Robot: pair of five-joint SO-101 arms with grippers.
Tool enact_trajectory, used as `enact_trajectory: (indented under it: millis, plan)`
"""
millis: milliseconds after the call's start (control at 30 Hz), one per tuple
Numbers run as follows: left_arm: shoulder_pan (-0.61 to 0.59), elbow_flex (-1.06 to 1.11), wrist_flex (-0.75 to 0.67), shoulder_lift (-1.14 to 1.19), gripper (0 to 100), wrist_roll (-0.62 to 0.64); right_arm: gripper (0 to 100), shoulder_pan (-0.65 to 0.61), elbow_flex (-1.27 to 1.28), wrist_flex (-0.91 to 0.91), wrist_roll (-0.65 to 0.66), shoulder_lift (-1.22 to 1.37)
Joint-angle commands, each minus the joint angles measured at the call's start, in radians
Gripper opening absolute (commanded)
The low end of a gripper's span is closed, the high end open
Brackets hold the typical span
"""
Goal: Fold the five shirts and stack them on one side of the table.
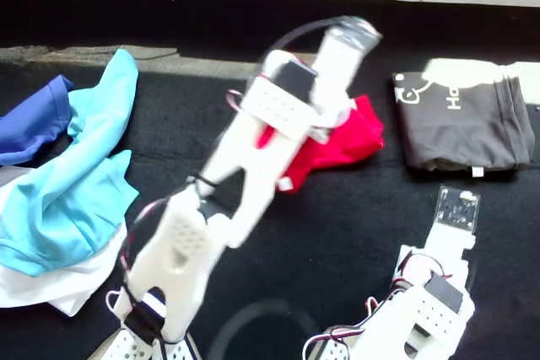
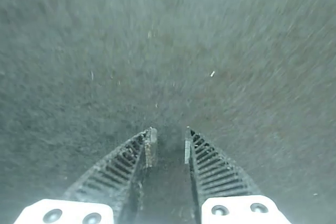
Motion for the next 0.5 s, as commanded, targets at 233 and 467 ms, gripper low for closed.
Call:
enact_trajectory:
  millis: [233,467]
  plan:
    - [0.045,-0.257,-0.213,0.222,1,-0.006,9.5,0.008,0.074,-0.05,0.005,-0.002]
    - [0.05,-0.26,-0.358,0.289,16,0.0,9.5,0.008,0.074,-0.05,0.006,-0.002]
